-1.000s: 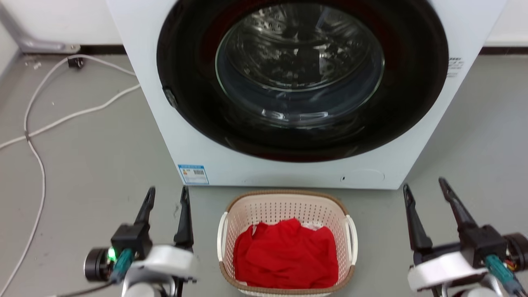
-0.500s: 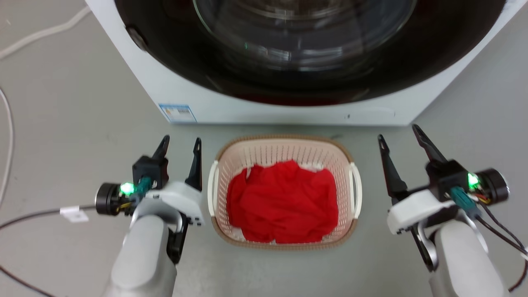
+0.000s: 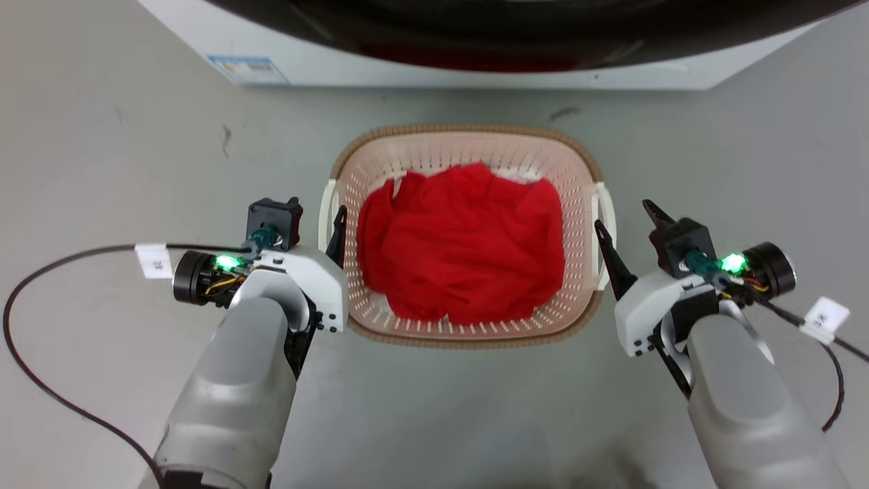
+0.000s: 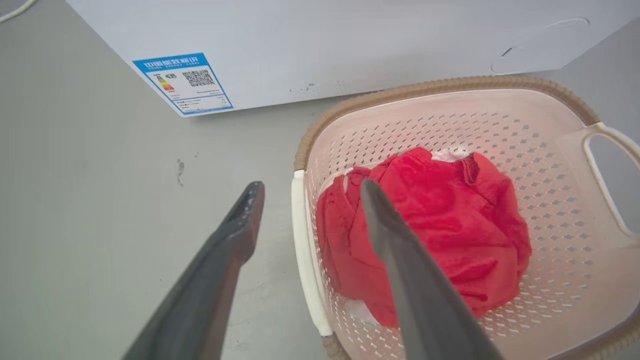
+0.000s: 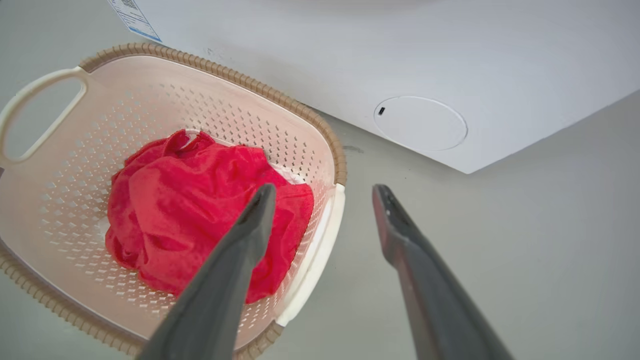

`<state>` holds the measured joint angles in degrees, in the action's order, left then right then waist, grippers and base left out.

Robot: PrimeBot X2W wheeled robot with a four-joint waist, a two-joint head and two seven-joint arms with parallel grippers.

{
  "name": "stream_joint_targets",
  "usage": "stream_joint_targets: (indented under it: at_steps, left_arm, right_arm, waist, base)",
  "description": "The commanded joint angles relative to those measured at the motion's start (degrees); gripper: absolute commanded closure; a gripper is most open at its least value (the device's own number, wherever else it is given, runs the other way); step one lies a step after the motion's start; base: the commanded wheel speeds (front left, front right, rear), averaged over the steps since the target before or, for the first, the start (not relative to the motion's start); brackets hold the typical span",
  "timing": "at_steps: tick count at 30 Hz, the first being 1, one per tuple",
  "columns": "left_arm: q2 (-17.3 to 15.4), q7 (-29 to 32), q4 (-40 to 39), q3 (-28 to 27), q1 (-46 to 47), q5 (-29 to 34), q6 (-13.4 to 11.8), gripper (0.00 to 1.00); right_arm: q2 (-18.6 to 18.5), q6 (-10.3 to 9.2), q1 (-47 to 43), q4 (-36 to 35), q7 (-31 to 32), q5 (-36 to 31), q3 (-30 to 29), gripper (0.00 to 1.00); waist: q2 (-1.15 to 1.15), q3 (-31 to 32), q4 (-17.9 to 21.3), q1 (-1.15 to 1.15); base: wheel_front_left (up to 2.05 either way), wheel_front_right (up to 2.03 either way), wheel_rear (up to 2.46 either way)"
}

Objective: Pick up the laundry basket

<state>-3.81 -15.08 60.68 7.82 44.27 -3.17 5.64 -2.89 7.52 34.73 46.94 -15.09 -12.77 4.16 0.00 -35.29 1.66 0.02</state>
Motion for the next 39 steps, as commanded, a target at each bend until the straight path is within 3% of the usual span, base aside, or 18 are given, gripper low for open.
stream_joint_targets:
  at_steps: [1,16,34,35,36,37,38,39]
  left_arm:
    - [-0.20,-0.12,1.84,0.31,1.55,0.20,0.30,0.00]
    - [-0.14,0.43,11.64,3.86,11.40,1.11,0.48,0.00]
    - [0.12,3.72,13.03,6.55,13.17,0.65,0.50,0.00]
    - [0.13,3.44,13.03,6.60,13.39,0.61,-0.30,0.00]
    - [0.14,3.23,13.04,6.92,13.55,0.80,-0.28,0.00]
    - [0.19,3.22,13.06,7.06,13.59,0.78,-0.30,0.53]
    - [0.22,3.53,13.07,7.11,13.52,0.44,-0.11,1.00]
    - [0.22,3.66,13.10,7.20,13.46,0.42,0.06,1.00]
  right_arm:
    - [0.03,-0.06,2.46,1.58,-0.12,-0.08,0.05,0.00]
    - [0.02,-0.06,14.06,17.79,-0.12,0.30,-0.45,0.00]
    - [0.03,-0.05,18.76,23.18,-0.12,2.54,0.70,0.00]
    - [0.03,-0.05,18.93,23.38,-0.12,3.03,0.88,0.29]
    - [0.03,-0.06,19.19,23.31,-0.12,3.55,1.03,0.80]
    - [0.02,-0.05,19.32,23.37,-0.12,3.98,1.30,1.00]
    - [0.02,-0.06,19.28,23.77,-0.12,4.54,1.75,1.00]
    - [0.02,-0.08,19.33,24.03,-0.12,4.92,2.18,1.00]
  waist:
    - [0.00,-2.93,-0.19,-0.02]
    - [0.00,-12.93,-0.39,-0.02]
    - [0.00,-18.31,-0.37,-0.02]
    - [0.00,-18.37,-0.39,-0.02]
    - [0.00,-18.41,-0.36,-0.02]
    - [0.00,-18.39,-0.34,-0.02]
    - [0.00,-18.32,-0.36,-0.02]
    - [0.00,-18.20,-0.34,-0.02]
  base:
    - [0.00,0.00,0.00]
    - [0.00,0.00,0.00]
    - [0.00,0.00,0.00]
    - [0.00,0.00,0.00]
    - [0.00,0.00,0.00]
    - [0.00,0.00,0.00]
    - [0.00,0.00,0.00]
    - [0.00,0.00,0.00]
